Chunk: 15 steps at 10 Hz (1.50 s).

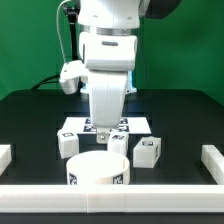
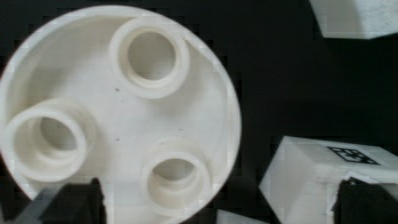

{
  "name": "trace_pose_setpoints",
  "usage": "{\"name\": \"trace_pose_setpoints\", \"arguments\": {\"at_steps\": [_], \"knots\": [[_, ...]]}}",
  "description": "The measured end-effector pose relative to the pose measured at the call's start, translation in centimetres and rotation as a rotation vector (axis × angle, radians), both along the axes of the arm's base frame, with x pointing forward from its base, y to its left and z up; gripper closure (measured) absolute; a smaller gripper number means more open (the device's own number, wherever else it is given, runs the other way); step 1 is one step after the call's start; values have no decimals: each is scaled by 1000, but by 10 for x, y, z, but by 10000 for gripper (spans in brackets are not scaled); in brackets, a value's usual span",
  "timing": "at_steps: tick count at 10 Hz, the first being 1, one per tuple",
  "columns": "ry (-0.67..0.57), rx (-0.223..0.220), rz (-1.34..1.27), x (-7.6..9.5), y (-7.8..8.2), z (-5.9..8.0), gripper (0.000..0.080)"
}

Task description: Assemble stool

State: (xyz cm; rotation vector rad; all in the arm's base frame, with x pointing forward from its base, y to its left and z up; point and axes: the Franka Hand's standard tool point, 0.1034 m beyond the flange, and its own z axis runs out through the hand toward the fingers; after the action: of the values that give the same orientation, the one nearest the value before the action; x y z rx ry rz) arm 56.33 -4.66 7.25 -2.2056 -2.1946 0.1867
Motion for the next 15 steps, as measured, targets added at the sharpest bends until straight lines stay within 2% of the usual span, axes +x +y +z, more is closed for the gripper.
{"name": "trace_pose_setpoints", "arguments": {"at_steps": [4, 6, 7, 11, 14, 15], "knots": [[3, 0, -4, -2, 1, -2, 150], [30, 8, 11, -6, -5, -22, 150], [36, 10, 11, -9, -6, -27, 150], [55, 17, 7, -13, -11, -47, 150], [63, 19, 7, -16, -11, -51, 150], [63, 19, 7, -16, -10, -52, 279]]}}
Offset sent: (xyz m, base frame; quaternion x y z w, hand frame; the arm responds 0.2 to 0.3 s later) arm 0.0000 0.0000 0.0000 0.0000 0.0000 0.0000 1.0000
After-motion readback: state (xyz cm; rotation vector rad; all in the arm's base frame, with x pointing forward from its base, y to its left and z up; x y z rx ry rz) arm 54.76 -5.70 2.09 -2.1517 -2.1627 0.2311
